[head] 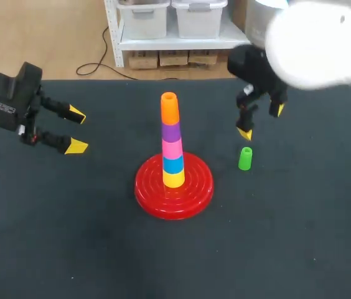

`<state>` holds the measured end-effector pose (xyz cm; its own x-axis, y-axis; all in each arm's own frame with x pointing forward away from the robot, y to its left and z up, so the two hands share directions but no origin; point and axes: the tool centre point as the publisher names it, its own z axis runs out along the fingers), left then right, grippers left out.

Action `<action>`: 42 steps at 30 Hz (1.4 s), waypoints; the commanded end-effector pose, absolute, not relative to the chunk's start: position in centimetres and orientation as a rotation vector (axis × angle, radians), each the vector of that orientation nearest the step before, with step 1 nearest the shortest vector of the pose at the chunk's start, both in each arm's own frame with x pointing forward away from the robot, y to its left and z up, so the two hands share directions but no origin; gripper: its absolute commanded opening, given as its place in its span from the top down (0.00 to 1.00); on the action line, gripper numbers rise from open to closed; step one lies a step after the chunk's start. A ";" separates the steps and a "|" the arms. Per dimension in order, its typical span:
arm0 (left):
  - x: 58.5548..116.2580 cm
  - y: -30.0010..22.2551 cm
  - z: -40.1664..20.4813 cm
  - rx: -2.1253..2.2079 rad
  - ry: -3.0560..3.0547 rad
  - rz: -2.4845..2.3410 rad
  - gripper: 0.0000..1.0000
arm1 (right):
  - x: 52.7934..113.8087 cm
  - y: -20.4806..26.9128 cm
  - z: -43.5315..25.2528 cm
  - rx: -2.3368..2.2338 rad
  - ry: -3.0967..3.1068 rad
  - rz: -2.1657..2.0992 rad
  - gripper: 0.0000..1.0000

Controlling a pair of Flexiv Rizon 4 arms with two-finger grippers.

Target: Pick up and stack the cylinders on the red base in this order: pink,purple,orange,green

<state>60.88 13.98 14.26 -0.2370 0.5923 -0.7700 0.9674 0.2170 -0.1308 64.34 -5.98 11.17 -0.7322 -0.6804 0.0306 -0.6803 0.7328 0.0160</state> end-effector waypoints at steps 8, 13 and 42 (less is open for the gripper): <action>60.8 14.0 14.2 1.436 1.912 -0.835 0.00 | 64.5 -5.6 4.8 1.132 -2.922 0.008 0.00; 60.8 14.0 14.2 1.436 1.912 -0.835 0.00 | 64.7 -5.0 3.7 1.121 -2.903 0.023 0.00; 60.8 14.0 14.2 1.436 1.912 -0.835 0.00 | 65.8 -4.2 2.3 1.077 -2.891 0.024 0.68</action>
